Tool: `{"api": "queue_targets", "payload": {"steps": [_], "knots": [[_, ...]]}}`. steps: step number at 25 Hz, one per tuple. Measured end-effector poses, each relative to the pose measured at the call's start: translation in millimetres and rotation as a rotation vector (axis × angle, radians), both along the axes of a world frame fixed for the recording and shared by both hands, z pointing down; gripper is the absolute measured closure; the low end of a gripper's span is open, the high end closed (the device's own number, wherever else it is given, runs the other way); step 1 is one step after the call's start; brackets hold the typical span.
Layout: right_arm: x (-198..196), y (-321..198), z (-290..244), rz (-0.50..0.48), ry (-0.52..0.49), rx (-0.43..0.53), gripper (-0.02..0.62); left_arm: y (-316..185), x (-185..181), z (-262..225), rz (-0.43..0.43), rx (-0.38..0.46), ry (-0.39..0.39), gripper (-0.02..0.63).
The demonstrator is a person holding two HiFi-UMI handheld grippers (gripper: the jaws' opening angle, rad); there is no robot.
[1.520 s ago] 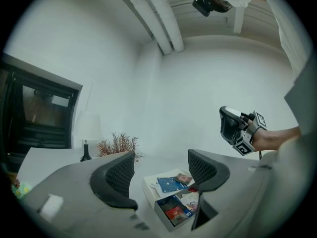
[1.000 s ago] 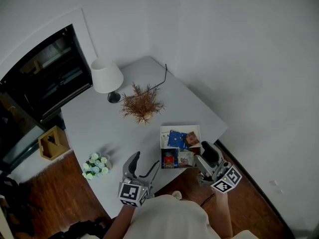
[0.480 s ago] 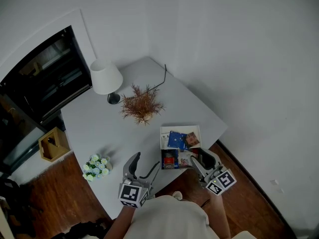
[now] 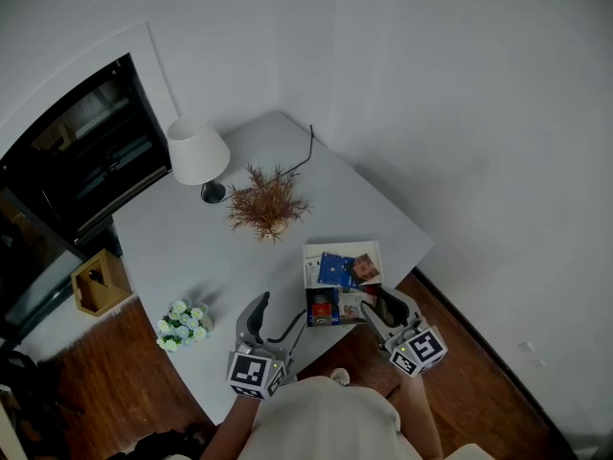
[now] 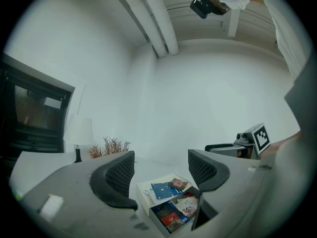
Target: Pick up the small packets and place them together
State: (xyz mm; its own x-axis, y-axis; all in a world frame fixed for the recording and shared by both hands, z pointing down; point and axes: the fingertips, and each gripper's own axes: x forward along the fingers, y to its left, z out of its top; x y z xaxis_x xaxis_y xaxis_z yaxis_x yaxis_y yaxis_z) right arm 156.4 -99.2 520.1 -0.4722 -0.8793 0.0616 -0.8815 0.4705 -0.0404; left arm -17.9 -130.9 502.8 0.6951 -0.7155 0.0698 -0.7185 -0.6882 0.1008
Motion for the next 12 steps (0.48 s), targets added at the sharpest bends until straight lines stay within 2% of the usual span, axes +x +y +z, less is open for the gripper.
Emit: {"api": "queue_targets", "payload": {"steps": [12], "knots": [[-1.2,6.8,14.8,-0.010,0.001,-0.036,0.408,4.5,10.4,16.7,0.020,-0.042,-0.020,0.279]]}}
